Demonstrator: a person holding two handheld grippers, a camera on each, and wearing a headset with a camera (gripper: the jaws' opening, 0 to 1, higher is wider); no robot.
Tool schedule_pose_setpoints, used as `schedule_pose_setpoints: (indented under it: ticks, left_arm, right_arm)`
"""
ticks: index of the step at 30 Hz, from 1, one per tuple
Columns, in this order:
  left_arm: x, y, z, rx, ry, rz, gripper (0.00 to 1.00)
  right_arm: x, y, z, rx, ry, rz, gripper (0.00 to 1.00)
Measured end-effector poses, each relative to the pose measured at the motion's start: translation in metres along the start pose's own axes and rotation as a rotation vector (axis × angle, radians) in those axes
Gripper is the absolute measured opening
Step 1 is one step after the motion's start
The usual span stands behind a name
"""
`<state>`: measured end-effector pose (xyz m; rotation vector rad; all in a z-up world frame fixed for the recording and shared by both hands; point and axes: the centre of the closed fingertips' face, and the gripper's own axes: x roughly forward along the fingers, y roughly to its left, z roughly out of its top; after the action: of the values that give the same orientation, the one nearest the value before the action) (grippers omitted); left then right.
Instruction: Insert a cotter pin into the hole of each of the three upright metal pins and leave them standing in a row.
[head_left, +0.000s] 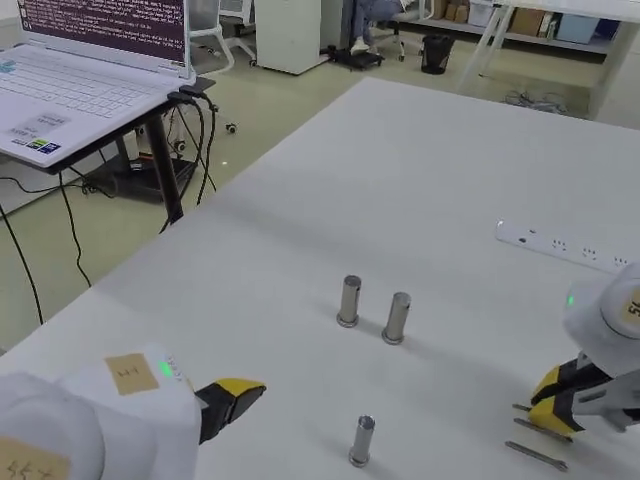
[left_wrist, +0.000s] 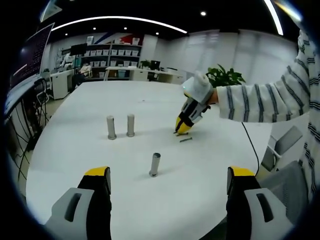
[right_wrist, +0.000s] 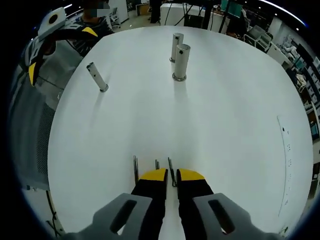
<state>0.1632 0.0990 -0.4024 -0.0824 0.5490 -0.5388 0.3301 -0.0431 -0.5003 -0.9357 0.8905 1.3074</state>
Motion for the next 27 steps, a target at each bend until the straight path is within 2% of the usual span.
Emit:
schedule_pose_setpoints:
  ticks: [2, 4, 13, 15, 18, 22, 27]
  left_arm:
    - [0.0, -0.001, 0.0, 0.001, 0.0, -0.001, 0.96]
    - [0.001, -0.001, 0.001, 0.002, -0.001, -0.002, 0.95]
    - [0.0, -0.003, 0.003, 0.014, 0.0, 0.0, 0.92]
    - [-0.001, -0.003, 0.004, 0.006, -0.006, -0.002, 0.91]
    - [-0.001, -0.003, 0.005, 0.0, -0.011, -0.007, 0.91]
    - [0.001, -0.002, 0.006, -0.005, -0.016, -0.021, 0.9]
    - [0.004, -0.001, 0.01, -0.024, -0.022, -0.048, 0.87]
  right_arm:
    - [0.001, 0.0, 0.0, -0.012, 0.006, 0.0, 0.01]
    - [0.001, -0.005, -0.001, -0.017, 0.024, -0.023, 0.0]
    - [0.0, -0.003, -0.001, -0.027, 0.046, -0.032, 0.0]
    - [-0.004, -0.004, -0.001, -0.035, 0.047, -0.051, 0.0]
    - [-0.015, -0.005, 0.004, -0.019, 0.019, -0.072, 0.0]
    - [-0.032, -0.005, 0.006, -0.062, 0.016, -0.132, 0.0]
    - [-0.06, 0.002, 0.018, -0.078, -0.048, -0.198, 0.0]
